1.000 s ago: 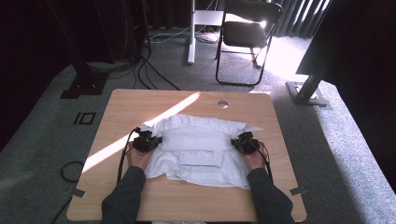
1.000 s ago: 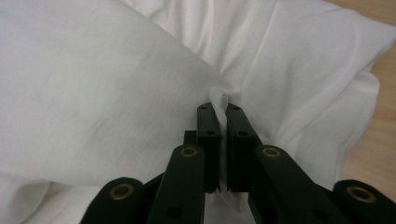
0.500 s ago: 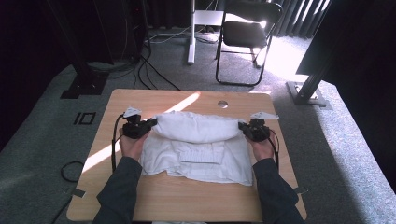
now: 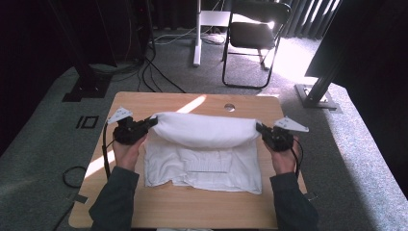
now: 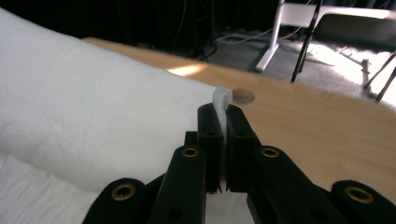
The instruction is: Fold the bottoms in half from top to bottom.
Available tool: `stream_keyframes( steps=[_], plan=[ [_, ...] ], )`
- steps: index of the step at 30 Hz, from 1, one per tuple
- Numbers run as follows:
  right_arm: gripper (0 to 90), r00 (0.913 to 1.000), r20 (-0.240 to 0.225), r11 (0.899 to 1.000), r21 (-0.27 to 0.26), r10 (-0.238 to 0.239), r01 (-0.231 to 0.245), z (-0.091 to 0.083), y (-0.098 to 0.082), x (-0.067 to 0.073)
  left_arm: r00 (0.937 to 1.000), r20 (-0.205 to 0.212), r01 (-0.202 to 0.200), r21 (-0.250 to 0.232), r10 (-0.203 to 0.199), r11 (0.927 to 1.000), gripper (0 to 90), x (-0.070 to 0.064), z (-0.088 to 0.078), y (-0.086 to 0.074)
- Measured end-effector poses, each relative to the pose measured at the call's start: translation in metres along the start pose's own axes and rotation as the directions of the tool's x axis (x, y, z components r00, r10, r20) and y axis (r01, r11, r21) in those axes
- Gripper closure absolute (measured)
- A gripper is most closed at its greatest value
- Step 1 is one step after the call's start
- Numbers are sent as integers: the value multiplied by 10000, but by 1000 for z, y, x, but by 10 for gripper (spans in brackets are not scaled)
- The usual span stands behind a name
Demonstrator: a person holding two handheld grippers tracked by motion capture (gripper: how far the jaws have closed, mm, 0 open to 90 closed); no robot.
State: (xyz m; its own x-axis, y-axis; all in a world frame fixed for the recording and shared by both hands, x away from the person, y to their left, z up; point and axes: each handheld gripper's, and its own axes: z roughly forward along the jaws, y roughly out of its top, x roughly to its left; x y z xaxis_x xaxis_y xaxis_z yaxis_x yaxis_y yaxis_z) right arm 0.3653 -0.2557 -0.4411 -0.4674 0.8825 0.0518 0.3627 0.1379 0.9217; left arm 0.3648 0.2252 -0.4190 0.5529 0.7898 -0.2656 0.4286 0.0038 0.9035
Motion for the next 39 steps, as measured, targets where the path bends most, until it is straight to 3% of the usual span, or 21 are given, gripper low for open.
stream_keyframes(
  steps=[3, 4, 6, 8, 11, 15, 17, 21, 23, 26, 27, 28, 29, 31, 34, 37, 39],
  plan=[
    [820, 9992, -409, 9987, 499, -21, 41, -8, -23, 5, 9992, 394, 20, 506, -40, 9987, 766, 0, -7, -20],
    [756, 9982, -587, 9971, 740, -108, 151, -10, -28, 5, 9993, 364, -17, 583, -4, 9983, 694, 1, -8, -23],
    [608, 9978, -510, 9956, 817, -422, 463, -14, -32, 7, 9999, 10, -143, 673, 142, 9976, 594, 1, -9, -24],
    [500, 9990, -312, 9979, 549, -330, 347, -18, -28, 7, 9999, 66, 72, 592, -76, 9982, 583, 1, -6, -19],
    [480, 9996, -189, 9995, 244, -216, 221, -12, -14, 13, 9997, 36, -226, 544, 224, 9983, 574, -10, 5, -10],
    [476, 9979, -510, 9976, 546, -401, 429, 15, -5, 31, 9978, 236, -629, 712, 613, 9955, 569, -30, 26, -2],
    [490, 9979, -545, 9960, 809, -345, 389, 34, -5, 41, 9966, 210, -815, 1086, 797, 9907, 570, -38, 46, -3],
    [502, 9974, -720, 9919, 1268, 24, 68, 70, -9, 55, 9980, 319, -599, 1969, 546, 9786, 578, -44, 81, -16],
    [509, 9969, -789, 9879, 1553, 73, 50, 87, -14, 63, 9966, 362, -810, 2584, 741, 9626, 581, -48, 97, -31],
    [512, 9968, -789, 9782, 2077, 95, 71, 99, -26, 71, 9962, 370, -866, 3219, 789, 9428, 594, -49, 106, -55],
    [514, 9967, -807, 9751, 2213, 26, 153, 99, -31, 74, 9966, 403, -818, 3350, 725, 9387, 607, -48, 106, -62],
    [514, 9967, -807, 9751, 2213, 26, 153, 99, -31, 74, 9966, 403, -818, 3350, 725, 9387, 620, -48, 106, -62],
    [514, 9966, -810, 9719, 2332, -130, 316, 99, -37, 77, 9978, 432, -624, 3389, 508, 9388, 620, -45, 102, -75],
    [506, 9960, -833, 9681, 2450, -335, 531, 95, -49, 83, 9977, 412, -641, 3453, 532, 9363, 619, -44, 97, -86],
    [501, 9958, -872, 9677, 2476, -273, 483, 87, -61, 86, 9966, 428, -805, 3159, 705, 9454, 595, -43, 81, -97],
    [494, 9950, -817, 9699, 2317, -570, 746, 73, -64, 91, 9969, 263, -785, 2794, 741, 9570, 563, -42, 59, -100],
    [496, 9949, -775, 9751, 2074, -642, 790, 64, -63, 92, 9949, 5, -970, 2814, 1010, 9547, 558, -40, 49, -102]
  ],
)
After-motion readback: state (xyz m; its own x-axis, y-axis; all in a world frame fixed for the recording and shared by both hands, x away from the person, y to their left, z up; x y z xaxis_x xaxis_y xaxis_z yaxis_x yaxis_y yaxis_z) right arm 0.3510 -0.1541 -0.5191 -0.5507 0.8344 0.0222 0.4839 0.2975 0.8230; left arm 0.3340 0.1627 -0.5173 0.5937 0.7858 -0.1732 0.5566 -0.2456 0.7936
